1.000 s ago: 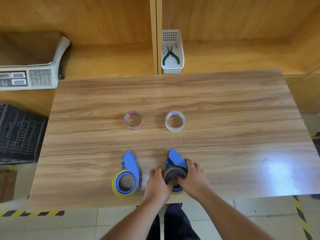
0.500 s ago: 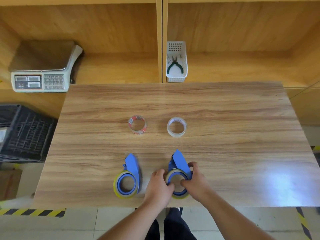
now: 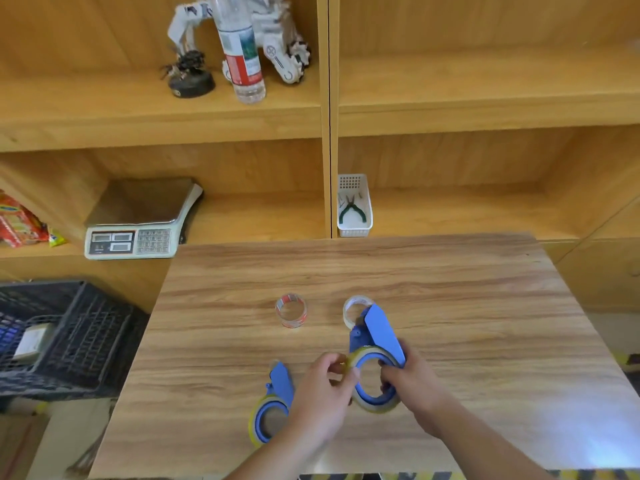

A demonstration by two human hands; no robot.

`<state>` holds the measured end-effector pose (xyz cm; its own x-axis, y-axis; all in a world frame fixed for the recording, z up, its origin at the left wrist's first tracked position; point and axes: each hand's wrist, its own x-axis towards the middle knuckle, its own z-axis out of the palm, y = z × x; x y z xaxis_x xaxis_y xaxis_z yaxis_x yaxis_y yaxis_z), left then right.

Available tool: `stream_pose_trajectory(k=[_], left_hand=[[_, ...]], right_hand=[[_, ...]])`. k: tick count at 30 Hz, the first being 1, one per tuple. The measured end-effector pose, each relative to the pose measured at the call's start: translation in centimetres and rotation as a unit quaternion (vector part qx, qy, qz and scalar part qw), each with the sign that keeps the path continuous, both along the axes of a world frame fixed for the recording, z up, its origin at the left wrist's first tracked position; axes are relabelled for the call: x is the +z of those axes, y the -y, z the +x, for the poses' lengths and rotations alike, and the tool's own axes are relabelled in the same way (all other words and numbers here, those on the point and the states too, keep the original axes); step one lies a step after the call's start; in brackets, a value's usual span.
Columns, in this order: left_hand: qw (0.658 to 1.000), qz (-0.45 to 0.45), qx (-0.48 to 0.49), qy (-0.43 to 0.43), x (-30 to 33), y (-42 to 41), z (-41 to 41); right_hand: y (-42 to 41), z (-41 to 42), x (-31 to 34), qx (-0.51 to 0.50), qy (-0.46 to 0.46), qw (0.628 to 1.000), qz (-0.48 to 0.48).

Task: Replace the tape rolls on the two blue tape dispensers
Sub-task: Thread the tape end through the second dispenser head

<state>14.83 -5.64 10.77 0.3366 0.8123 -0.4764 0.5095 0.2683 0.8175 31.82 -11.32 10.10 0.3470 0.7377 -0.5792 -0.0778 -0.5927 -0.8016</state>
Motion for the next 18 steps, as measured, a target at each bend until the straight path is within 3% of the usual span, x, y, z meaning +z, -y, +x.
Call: stream_pose_trajectory(k=[4,7,12,18], left_hand=[[0.991,0.001,0.103,0.087,2.5,0.9,0.6],[0.985,0.025,0.121,0.122,4.0,1.8,0.8],[0.984,0.143,0.022,0.109,5.6,1.1,-0.7],[0.961,0.22,-0.128,0.105,8.2,-0.8,-2.6]], right_hand=[[-1.0,-0.5,2.4,-0.064,-0.035,0.995,0.064],[-1.3,-0.3,3.6,-0.094,-0.081,0.989,0.085],[-0.5,0.7,4.4,-0.036,-0.225,0.969,0.099],[0.7,0.4,5.3,0.097,-0.309,0.942,0.094]])
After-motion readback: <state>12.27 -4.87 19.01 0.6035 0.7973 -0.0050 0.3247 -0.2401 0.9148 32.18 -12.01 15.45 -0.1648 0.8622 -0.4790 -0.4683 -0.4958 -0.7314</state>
